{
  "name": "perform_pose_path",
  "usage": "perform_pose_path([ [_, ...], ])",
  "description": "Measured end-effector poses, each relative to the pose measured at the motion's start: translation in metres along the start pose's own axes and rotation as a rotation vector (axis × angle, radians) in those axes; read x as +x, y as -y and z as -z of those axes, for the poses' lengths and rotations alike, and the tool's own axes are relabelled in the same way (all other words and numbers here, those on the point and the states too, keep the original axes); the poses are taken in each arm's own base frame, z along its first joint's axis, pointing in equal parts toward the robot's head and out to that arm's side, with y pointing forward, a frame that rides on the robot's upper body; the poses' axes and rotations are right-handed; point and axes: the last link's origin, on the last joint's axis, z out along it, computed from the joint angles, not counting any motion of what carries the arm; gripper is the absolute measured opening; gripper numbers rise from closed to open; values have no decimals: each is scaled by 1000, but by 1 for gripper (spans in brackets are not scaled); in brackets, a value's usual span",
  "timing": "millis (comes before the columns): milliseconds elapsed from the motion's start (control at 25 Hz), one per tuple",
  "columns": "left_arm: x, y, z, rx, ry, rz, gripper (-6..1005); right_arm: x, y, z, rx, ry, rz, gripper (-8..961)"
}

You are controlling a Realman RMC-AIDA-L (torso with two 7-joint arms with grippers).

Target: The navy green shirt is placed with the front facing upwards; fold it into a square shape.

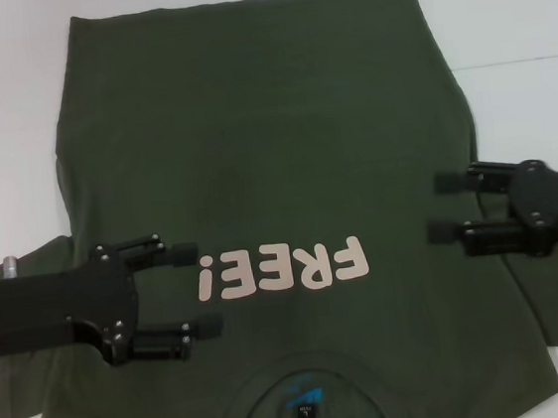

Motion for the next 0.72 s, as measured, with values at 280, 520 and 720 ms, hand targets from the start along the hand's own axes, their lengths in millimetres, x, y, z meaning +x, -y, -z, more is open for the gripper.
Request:
perform_pose_path([
  [280,1,3,-5,1,-4,5,886,-20,8,44,133,-4,-201,870],
  [520,0,4,-10,3,-5,10,886,-24,12,76,270,-96,-374,866],
  [720,1,5,-12,2,-5,7,886,-21,10,94,316,-140,-530,852],
])
